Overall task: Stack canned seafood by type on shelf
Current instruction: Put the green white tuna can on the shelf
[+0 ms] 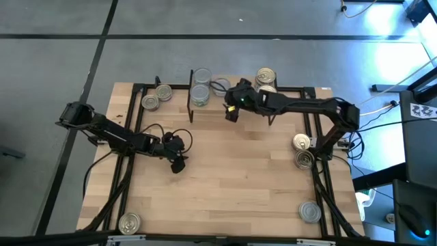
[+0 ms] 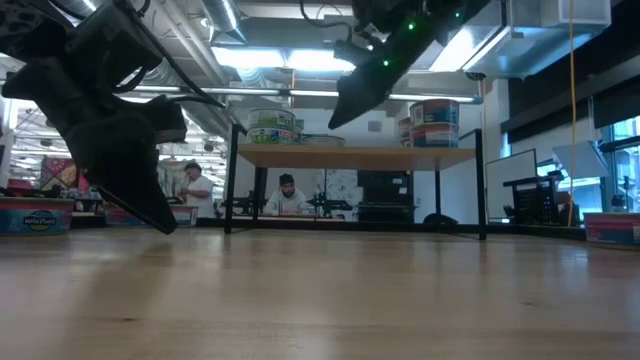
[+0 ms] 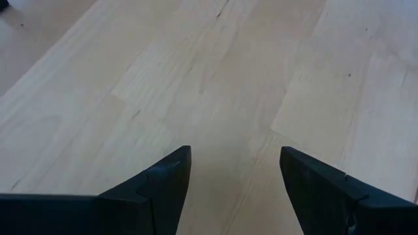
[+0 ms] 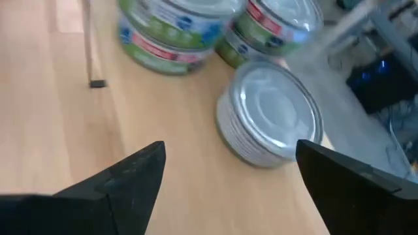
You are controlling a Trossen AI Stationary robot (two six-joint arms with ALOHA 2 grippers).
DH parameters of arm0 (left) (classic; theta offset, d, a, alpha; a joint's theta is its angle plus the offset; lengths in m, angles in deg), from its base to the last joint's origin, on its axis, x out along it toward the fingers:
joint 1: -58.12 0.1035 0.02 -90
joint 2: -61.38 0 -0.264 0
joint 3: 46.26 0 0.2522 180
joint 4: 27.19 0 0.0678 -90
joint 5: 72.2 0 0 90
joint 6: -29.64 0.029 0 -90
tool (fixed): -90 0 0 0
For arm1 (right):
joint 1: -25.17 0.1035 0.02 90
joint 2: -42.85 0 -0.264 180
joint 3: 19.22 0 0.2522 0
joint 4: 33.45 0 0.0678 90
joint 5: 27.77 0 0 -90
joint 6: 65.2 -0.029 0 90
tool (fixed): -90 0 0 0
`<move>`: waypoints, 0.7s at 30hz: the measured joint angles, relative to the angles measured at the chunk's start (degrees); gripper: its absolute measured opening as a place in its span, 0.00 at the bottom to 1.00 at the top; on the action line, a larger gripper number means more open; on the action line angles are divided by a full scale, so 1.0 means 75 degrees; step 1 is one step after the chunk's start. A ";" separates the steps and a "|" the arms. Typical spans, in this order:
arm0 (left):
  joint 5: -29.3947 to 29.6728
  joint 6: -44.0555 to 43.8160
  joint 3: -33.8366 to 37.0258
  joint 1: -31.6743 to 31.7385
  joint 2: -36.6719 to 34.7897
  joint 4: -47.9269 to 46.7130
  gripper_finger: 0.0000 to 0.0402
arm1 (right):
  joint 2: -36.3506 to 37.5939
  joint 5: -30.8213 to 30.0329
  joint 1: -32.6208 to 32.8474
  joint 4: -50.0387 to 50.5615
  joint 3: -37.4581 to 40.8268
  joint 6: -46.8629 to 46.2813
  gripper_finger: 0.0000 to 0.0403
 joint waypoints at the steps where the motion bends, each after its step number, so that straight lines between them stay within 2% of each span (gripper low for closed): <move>1: 0.0001 0.0042 0.0000 0.0000 0.0000 0.0006 0.58 | -0.0018 -0.0081 -0.0008 -0.0052 0.0019 -0.0140 0.85; 4: 0.0005 0.0107 0.0000 0.0005 0.0000 0.0006 0.58 | -0.0055 -0.0164 -0.0187 -0.0068 0.0021 -0.0599 0.85; 8: 0.0016 0.0103 0.0000 0.0003 0.0000 0.0009 0.58 | -0.0213 0.0291 -0.0557 -0.0221 0.0018 -0.1024 0.85; 13: 0.0030 0.0100 -0.0003 0.0005 -0.0001 0.0009 0.58 | -0.0560 0.0435 -0.0896 -0.0281 0.0021 -0.1022 0.85; 21: 0.0072 0.0139 -0.0006 0.0006 -0.0002 0.0009 0.58 | -0.0932 0.0377 -0.0999 -0.1195 0.0019 -0.0820 0.85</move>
